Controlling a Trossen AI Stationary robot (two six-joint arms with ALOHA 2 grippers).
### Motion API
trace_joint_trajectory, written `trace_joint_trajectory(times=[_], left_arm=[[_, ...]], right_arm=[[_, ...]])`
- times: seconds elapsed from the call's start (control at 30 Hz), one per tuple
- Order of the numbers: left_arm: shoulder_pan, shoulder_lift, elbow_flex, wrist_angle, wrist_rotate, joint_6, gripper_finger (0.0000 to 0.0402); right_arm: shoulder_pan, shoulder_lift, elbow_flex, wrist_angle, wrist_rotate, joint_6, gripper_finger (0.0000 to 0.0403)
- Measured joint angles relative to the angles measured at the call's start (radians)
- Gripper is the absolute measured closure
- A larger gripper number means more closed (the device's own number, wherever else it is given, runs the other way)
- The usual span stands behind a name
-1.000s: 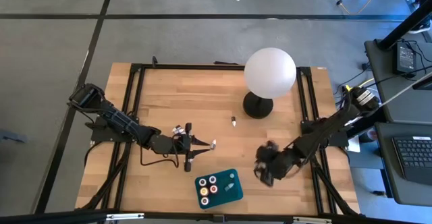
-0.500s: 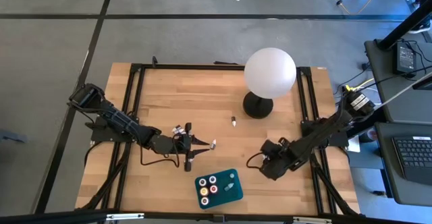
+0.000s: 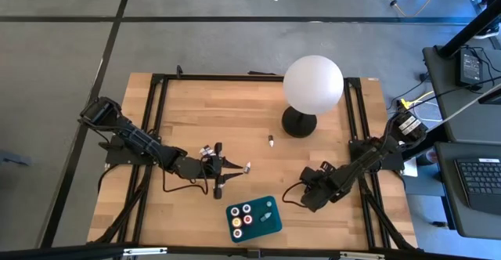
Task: Pick & Place food coloring
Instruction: Put the small orange food coloring bottle into the blue bin
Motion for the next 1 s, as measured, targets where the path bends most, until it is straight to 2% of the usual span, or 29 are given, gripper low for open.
trace_joint_trajectory(times=[0.33, 0.5, 0.7, 0.83, 1.0], left_arm=[[0.0, 0.0, 0.0, 0.0, -0.001, 0.0, 0.032], [0.0, 0.0, 0.0, 0.0, -0.001, 0.0, 0.0322], [0.0, 0.0, 0.0, 0.0, -0.002, 0.0, 0.0322], [0.0, 0.0, 0.0, 0.0, -0.002, 0.0, 0.0319], [0.0, 0.0, 0.0, 0.0, -0.002, 0.0, 0.0318]], right_arm=[[0.0, -0.032, 0.001, 0.005, -0.019, -0.067, 0.0334], [0.0, -0.038, 0.072, -0.002, -0.006, -0.161, 0.0331], [0.0, -0.038, 0.217, 0.033, 0.143, -0.369, 0.0322], [0.0, -0.04, 0.271, 0.199, 0.191, -0.579, 0.0325], [0.0, -0.021, 0.274, 0.461, 0.136, -0.774, 0.0322]])
